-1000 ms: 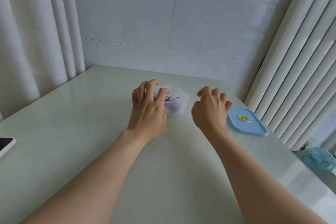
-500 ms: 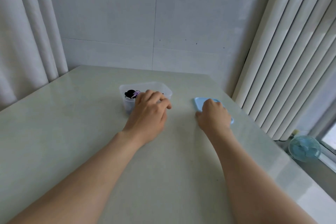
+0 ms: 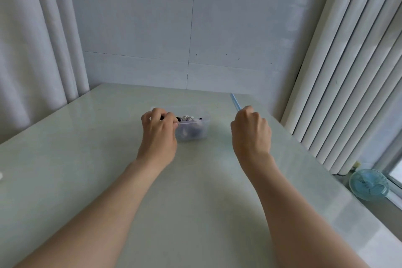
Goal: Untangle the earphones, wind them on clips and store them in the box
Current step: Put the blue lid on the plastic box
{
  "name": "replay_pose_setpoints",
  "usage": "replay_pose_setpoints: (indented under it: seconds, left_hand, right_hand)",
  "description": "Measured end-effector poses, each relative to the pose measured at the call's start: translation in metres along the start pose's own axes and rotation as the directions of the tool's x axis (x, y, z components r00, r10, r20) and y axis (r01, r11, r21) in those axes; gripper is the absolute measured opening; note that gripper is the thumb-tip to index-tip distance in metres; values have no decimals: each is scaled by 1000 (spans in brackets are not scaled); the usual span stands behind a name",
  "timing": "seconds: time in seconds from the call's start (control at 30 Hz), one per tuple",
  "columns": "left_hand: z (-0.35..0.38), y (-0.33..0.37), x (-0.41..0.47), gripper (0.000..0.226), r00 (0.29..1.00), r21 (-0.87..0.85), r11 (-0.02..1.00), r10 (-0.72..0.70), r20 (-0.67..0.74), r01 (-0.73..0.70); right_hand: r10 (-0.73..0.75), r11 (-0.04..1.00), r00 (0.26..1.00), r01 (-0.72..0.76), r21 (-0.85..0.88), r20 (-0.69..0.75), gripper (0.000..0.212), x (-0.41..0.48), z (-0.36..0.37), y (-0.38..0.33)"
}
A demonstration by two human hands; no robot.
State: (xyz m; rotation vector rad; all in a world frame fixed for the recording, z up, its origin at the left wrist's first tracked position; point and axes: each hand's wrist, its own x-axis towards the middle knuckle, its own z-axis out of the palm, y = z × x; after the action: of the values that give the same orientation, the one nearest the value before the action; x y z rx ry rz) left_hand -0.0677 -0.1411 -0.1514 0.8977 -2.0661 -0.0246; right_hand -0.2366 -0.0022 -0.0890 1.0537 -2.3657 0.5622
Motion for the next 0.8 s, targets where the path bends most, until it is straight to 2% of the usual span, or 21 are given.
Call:
replay_pose_setpoints:
  seconds: [0.17, 0.27, 0.33, 0.43, 0.57, 0.7, 0.8]
  left_hand:
    - [-18, 6, -4, 12, 998, -130, 990, 50, -27, -53]
    - [-25, 9, -2, 14, 994, -260, 959, -109, 26, 112]
    - [-28, 13, 1, 12, 970, -362, 903, -243, 20, 234]
    - [-34, 18, 3, 37, 904, -485, 785, -426, 27, 384]
    - [-36, 17, 7, 44, 844, -471, 731, -533, 57, 494]
    - [-29, 9, 8, 36, 841, -433, 763, -541, -19, 480]
    - [-28, 8, 7, 27, 841, -401, 782, -539, -51, 477]
  right_hand:
    - [23, 990, 998, -15, 140, -56, 14, 5, 2, -2]
    - [-161, 961, 972, 194, 196, -170, 11, 3, 5, -14]
    - [-307, 920, 927, 347, 179, -217, 21, -4, 5, -28]
    - [-446, 867, 865, 482, 131, -230, 33, -11, 8, -42]
    - [-624, 742, 763, 646, 181, -166, 28, -13, 17, -40]
    - [-624, 720, 773, 627, 299, -118, 22, -15, 18, -36]
    - [-624, 722, 777, 615, 315, -87, 21, -18, 18, -33]
